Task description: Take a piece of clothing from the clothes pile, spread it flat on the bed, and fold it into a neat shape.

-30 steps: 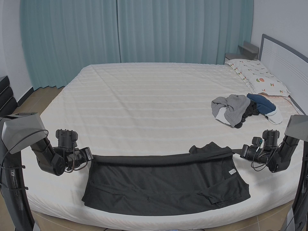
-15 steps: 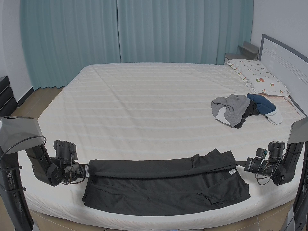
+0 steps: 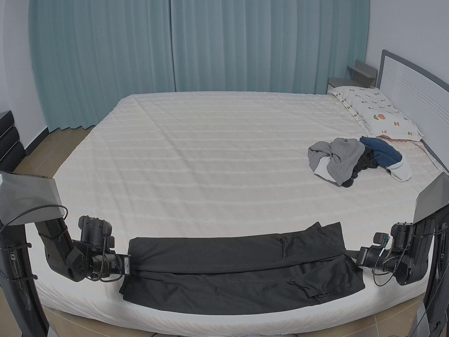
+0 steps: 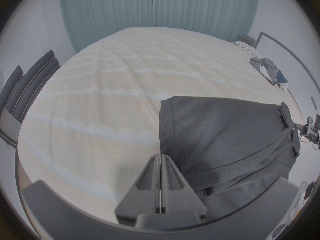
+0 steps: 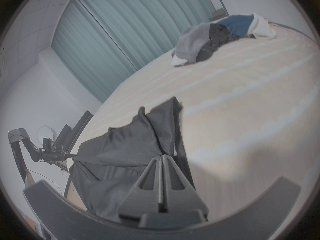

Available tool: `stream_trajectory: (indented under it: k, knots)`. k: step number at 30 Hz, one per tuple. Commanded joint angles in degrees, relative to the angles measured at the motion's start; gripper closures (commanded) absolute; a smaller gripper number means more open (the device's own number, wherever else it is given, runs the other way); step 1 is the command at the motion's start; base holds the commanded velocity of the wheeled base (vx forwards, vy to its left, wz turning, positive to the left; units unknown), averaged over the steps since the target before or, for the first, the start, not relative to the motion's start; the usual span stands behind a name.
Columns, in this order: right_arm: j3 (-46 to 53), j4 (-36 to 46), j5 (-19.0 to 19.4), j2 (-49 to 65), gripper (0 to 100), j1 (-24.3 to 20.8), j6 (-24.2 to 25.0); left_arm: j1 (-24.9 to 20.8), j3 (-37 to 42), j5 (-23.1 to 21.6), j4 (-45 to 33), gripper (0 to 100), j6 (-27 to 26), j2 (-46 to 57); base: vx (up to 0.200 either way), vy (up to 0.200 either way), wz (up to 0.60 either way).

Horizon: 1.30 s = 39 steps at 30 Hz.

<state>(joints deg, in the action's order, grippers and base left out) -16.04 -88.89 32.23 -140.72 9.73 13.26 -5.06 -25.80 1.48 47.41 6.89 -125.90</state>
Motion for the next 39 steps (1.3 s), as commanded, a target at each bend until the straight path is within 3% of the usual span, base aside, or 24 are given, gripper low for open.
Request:
stream_trajectory:
  k: [1,18,19,23,24,34,39]
  knots:
    - [0.9,-0.6,0.0,-3.0,100,0.0,-0.3,-0.6,0.7,0.0,0.0,100,0.0,-0.2,0.000,0.000,0.00]
    - [-0.1,-0.6,-0.1,-2.9,100,-2.3,-0.3,-3.5,1.3,0.1,0.0,100,0.6,-0.7,0.000,0.000,0.00]
    - [-0.1,-0.6,-0.1,-2.9,100,-2.4,-0.3,-3.5,1.4,0.2,0.0,0,0.6,-0.7,0.000,0.000,0.00]
    - [-0.1,-0.6,-0.4,-2.9,100,-2.4,-0.3,-3.6,1.4,0.1,0.0,0,0.6,-0.7,0.000,0.000,0.00]
    - [-0.1,-0.6,-0.4,-2.9,0,-2.4,-0.3,-3.6,1.4,0.1,0.0,0,0.6,-0.7,0.000,0.000,0.00]
    - [-0.3,-0.6,-0.2,2.7,0,0.2,1.0,-2.9,2.8,0.3,-0.2,0,0.4,4.3,0.000,0.000,0.00]
    - [-3.6,0.0,-0.3,6.8,0,0.5,7.1,-1.3,2.2,-0.4,-5.2,0,0.5,11.1,0.000,0.000,0.00]
